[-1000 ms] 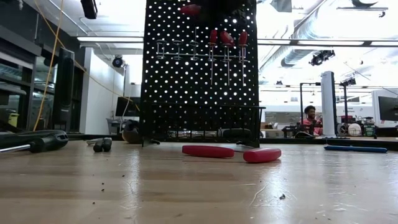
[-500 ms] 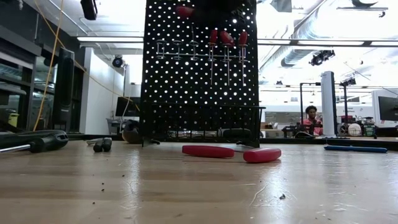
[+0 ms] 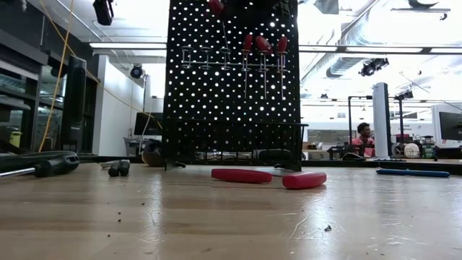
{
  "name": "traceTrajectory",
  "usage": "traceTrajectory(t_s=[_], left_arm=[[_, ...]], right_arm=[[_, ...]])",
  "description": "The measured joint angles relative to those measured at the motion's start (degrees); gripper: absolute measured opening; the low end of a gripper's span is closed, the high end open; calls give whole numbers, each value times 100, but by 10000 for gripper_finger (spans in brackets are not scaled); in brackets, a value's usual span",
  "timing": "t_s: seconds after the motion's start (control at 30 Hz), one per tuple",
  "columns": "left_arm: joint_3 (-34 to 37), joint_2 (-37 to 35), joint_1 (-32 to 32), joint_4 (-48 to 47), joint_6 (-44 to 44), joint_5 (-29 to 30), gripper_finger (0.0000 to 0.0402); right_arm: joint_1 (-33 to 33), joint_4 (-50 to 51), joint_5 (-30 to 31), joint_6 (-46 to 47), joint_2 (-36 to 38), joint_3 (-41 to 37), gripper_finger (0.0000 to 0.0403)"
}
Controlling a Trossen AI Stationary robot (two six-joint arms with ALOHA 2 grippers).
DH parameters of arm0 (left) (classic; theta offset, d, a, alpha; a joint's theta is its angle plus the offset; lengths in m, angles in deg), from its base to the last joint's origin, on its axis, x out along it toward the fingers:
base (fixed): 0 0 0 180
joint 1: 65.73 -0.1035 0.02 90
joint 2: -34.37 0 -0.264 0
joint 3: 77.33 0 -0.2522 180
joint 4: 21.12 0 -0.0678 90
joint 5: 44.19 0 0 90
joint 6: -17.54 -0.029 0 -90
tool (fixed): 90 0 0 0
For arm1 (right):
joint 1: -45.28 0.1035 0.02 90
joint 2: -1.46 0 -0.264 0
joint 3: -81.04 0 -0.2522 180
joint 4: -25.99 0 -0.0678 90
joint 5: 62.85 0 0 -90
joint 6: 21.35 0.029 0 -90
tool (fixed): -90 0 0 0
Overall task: Hang tools onto peg board
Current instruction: Hang the red allen wrench on the peg board
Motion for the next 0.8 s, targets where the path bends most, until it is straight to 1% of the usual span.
traceTrajectory(t_s=[0.07,0.23,0.3,0.4,0.47,0.57,0.67,0.8], left_arm=[[0,0,0,-3,0,0,168],[0,0,0,-2,13,2,168],[0,0,0,-4,15,2,168],[0,0,-2,-3,7,4,168],[0,0,-2,-3,7,4,168],[0,0,-2,-4,7,4,168],[0,-2,-2,-6,4,4,168],[0,-2,-2,-25,4,-7,168]], right_arm=[[-3,146,-5,483,2,0,199],[-111,727,-21,2082,3,0,199],[-135,895,-20,2408,11,5,199],[-131,944,121,2678,19,13,199],[-158,816,108,3006,17,11,199],[-250,694,-237,3363,14,11,199],[-280,724,-390,3351,14,11,199],[-268,722,-377,3165,25,11,199]])
